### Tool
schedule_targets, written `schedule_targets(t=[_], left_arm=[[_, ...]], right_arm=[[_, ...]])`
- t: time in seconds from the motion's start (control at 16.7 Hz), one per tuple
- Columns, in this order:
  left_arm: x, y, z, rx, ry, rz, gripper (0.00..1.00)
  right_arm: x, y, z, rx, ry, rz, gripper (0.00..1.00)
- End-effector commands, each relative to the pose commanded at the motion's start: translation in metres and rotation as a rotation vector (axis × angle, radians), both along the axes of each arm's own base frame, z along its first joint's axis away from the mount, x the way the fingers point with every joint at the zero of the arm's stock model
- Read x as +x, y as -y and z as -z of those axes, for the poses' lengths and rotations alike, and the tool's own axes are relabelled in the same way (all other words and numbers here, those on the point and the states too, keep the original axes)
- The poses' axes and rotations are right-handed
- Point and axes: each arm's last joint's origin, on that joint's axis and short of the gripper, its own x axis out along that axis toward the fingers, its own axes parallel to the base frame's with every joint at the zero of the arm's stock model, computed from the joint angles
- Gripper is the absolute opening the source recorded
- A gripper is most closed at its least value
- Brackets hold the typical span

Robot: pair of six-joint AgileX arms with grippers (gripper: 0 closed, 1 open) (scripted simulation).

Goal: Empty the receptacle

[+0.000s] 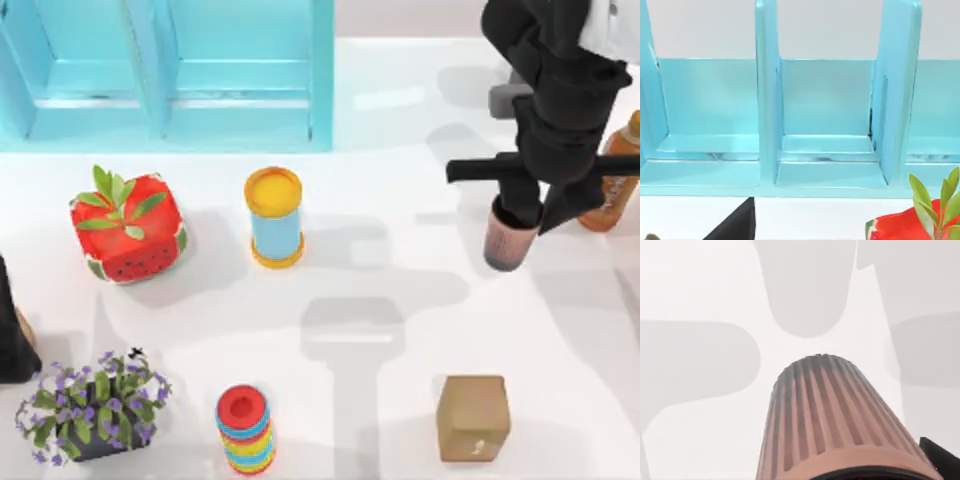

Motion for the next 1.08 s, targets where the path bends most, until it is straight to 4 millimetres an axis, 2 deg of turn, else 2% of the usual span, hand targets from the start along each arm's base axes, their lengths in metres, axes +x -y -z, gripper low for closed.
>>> schedule_targets(t=[0.12,0.42,0.84,1.02,1.08], left_arm=[[0.0,0.0,0.0,0.0,0.0,0.0,1.0],[0.0,0.0,0.0,0.0,0.0,0.0,1.0],[0.0,0.0,0.0,0.0,0.0,0.0,1.0],[0.0,0.0,0.0,0.0,0.0,0.0,1.0],[0.0,0.0,0.0,0.0,0.0,0.0,1.0]], right_arm=[[-0.002,-0.006,0.0,0.007,0.012,0.013,0.0],[-0.001,-0.004,0.002,0.008,0.008,0.018,0.0],[-0.002,-0.008,0.044,0.008,0.013,0.013,0.0],[-0.002,-0.009,0.045,0.007,0.012,0.013,0.0],[-0.002,-0.009,0.045,0.007,0.012,0.013,0.08]])
